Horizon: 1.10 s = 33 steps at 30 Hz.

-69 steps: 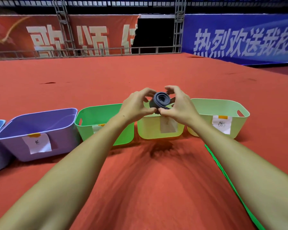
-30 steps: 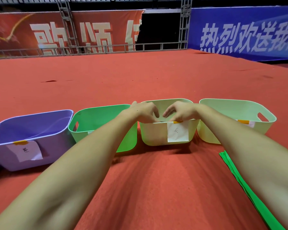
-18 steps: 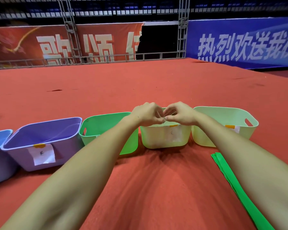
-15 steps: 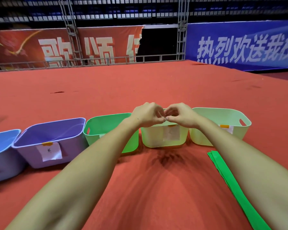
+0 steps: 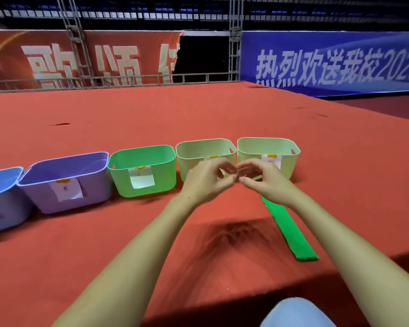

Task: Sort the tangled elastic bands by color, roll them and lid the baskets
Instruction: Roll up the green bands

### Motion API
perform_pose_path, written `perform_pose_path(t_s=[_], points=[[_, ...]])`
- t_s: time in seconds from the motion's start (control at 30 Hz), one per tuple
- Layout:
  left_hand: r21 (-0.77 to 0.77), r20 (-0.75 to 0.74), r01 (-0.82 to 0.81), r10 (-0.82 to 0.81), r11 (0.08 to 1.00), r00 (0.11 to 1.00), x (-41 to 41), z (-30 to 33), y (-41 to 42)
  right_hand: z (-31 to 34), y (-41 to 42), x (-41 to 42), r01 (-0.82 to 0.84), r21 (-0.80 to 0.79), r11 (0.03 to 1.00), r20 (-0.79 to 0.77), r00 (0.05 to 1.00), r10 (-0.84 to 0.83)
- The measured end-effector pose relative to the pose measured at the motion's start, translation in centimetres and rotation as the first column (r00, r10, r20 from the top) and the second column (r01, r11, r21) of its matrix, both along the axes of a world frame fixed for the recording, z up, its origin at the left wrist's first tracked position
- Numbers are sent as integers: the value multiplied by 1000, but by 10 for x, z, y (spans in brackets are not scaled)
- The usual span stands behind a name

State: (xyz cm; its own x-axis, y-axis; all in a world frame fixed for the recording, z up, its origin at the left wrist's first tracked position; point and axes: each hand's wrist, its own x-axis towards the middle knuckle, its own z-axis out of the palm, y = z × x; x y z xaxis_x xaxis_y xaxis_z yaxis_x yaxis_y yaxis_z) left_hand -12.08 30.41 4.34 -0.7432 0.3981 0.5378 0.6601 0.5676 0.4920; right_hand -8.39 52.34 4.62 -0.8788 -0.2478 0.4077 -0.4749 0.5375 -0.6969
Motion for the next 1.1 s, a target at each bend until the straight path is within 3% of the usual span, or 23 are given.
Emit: perform_pose_path(t_s=[0.27, 0.47, 0.63, 0.83, 0.93, 1.1], points=[[-76, 132, 154, -143, 985, 981, 56, -79, 75, -68, 86, 71, 126, 171, 977, 112, 983, -147], [-185, 245, 306, -258, 934, 935, 85, -118, 121, -107, 144, 110, 90, 311, 946, 243, 955, -171], [-307, 131, 294, -265, 905, 955, 87, -137, 135, -116, 154, 120, 46, 307, 951, 258, 957, -130], [-487, -241, 159, -307, 859, 921, 93, -147, 145, -126, 152, 119, 104, 441, 891, 104, 981, -166], [-451, -244, 138, -270, 882, 931, 92, -150, 143, -128, 142, 123, 173, 514, 840, 7, 979, -205], [-353, -176, 190, -264, 916, 948, 86, -148, 120, -134, 119, 125, 255, 475, 842, -76, 965, -250]])
